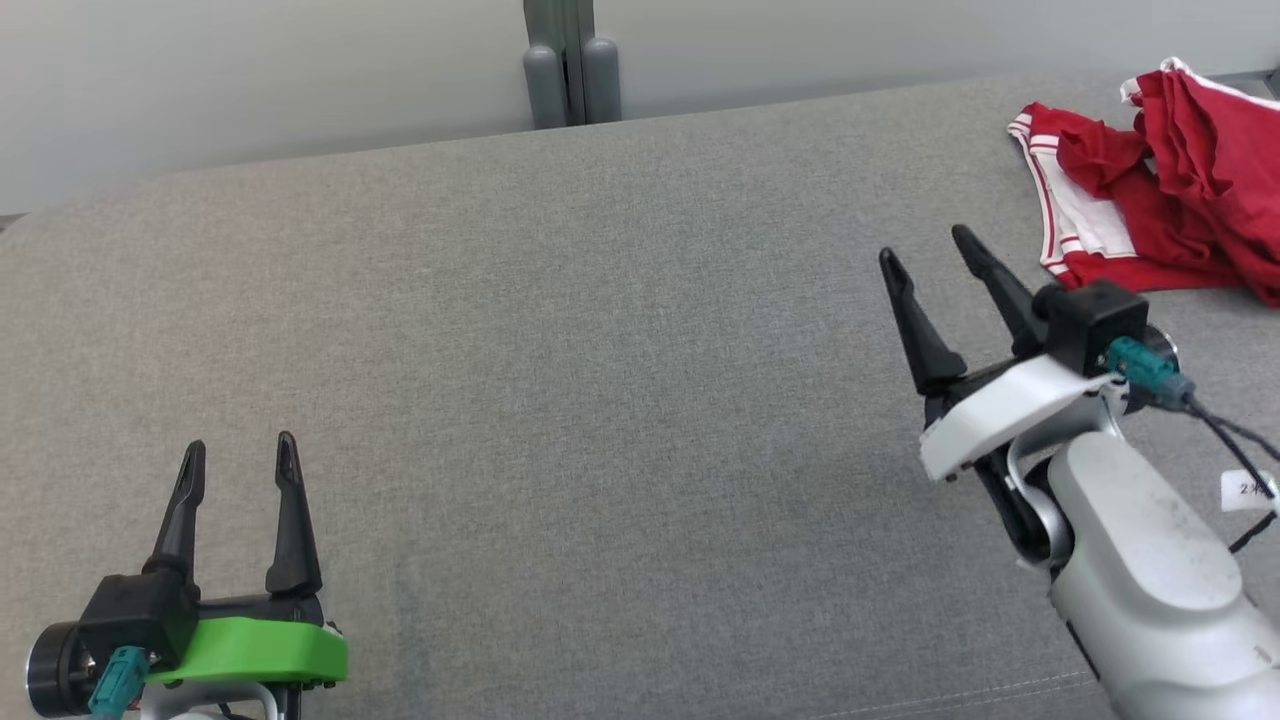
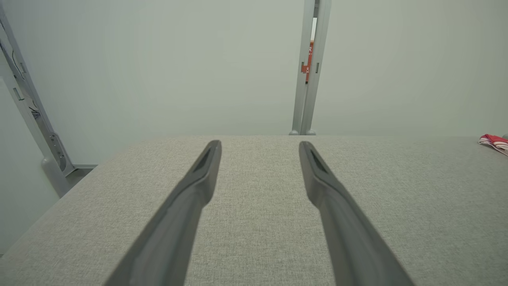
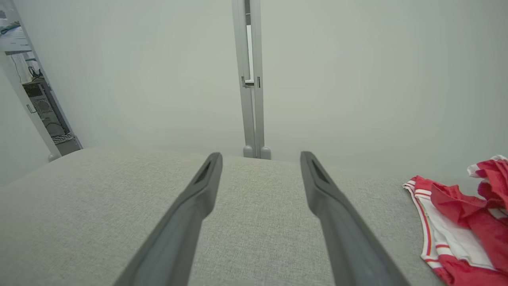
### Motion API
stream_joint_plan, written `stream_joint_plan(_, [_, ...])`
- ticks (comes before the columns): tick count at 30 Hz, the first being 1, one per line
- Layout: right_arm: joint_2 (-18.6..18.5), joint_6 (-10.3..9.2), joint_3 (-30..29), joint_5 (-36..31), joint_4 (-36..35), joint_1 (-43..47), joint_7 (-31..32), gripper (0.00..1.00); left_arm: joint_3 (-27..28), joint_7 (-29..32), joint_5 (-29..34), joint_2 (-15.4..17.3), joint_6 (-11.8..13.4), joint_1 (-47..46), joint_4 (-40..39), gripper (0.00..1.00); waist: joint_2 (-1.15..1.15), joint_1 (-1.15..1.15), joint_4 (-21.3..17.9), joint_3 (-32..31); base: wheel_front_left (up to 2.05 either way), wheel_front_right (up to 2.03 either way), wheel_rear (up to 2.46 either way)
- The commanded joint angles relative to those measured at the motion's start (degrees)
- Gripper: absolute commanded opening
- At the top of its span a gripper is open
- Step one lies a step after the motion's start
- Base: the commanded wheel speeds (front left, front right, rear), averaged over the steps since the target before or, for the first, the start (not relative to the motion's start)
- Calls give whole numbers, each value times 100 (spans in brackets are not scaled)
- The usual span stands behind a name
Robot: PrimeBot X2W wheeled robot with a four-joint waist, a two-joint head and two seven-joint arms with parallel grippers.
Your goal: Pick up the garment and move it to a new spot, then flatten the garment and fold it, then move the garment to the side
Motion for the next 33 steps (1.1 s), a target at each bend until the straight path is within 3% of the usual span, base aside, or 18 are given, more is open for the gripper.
stream_joint_plan(1, [71,-13,-91,-122,-124,223,-12,100,18,-16,1,-5,-15,99,13,100,0,0,34,-116,0,0,0])
stream_joint_plan(20, [823,-12,-1496,-928,-1513,2378,-12,100,53,-15,18,-74,-95,328,322,100,0,0,102,-562,0,0,0])
stream_joint_plan(33, [1060,-12,-1966,-1178,-1716,2770,-12,100,86,-15,-39,-71,-146,281,410,100,0,0,181,-628,0,0,0])
